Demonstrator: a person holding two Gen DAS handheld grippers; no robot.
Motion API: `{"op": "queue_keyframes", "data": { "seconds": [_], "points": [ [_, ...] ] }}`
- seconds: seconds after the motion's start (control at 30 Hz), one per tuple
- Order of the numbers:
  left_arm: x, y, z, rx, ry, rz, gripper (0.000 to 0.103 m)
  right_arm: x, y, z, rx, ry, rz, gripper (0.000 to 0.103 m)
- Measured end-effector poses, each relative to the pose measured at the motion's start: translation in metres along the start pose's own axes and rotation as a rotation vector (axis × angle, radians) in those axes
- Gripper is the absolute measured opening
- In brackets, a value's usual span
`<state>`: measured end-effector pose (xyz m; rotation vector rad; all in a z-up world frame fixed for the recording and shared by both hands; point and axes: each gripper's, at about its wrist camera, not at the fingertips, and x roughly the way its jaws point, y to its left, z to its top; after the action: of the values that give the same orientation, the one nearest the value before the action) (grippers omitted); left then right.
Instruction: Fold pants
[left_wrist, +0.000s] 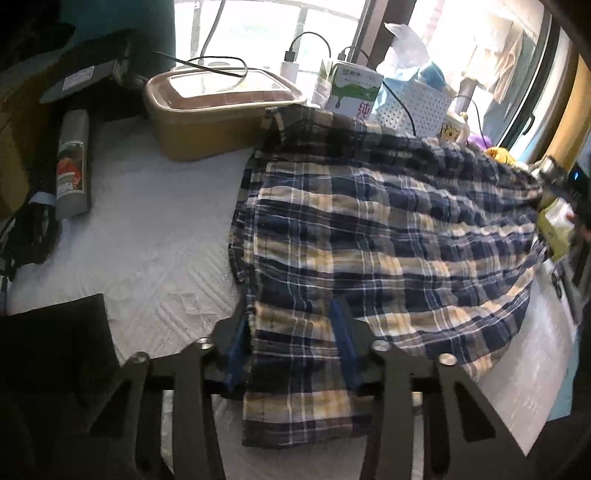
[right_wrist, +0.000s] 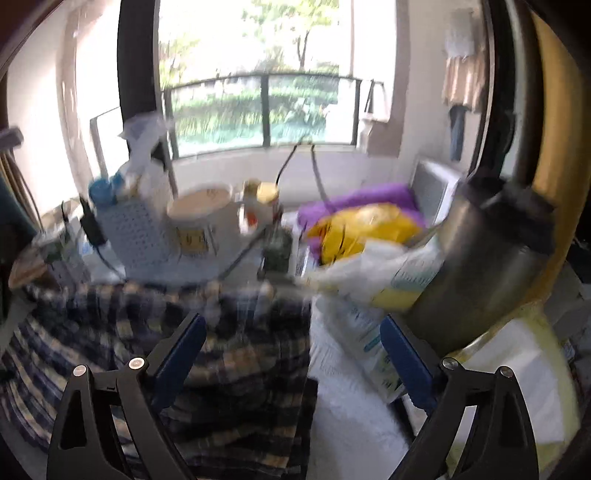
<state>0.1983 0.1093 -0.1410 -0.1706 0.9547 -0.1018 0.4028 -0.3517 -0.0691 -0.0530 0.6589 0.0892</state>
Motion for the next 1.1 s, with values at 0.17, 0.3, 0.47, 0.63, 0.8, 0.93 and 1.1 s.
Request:
{"op": "queue_keyframes", "data": {
  "seconds": [0.17,0.3,0.47,0.63,0.8,0.93,1.1],
  "points": [
    [0.000,-0.002,0.000,0.003,0.007,0.004,0.024,-0.041,-0.003,-0.016,0.034,-0.043,-0.001,0.098],
    [0.001,-0.004,0.000,0.000,0.004,0.006,0.024,-0.045,-0.013,-0.057,0.116,0.060,0.031,0.098],
    [0.002,-0.006,0.000,0.013,0.012,-0.005,0.015,-0.022,-0.010,-0.109,0.203,0.223,0.135,0.085],
    [-0.005,-0.006,-0.004,-0.002,0.017,-0.030,0.014,-0.005,-0.009,-0.109,0.317,0.199,0.265,0.085],
    [-0.020,-0.009,-0.014,-0.008,0.004,-0.044,0.008,0.011,-0.010,-0.104,0.370,0.212,0.302,0.032],
    [-0.037,-0.013,-0.021,0.003,-0.011,-0.041,0.007,-0.005,-0.001,-0.098,0.291,0.176,0.272,0.029],
    [-0.055,-0.016,-0.029,0.016,-0.033,-0.044,0.007,-0.048,0.010,-0.091,0.121,0.124,0.216,0.029]
  ]
}}
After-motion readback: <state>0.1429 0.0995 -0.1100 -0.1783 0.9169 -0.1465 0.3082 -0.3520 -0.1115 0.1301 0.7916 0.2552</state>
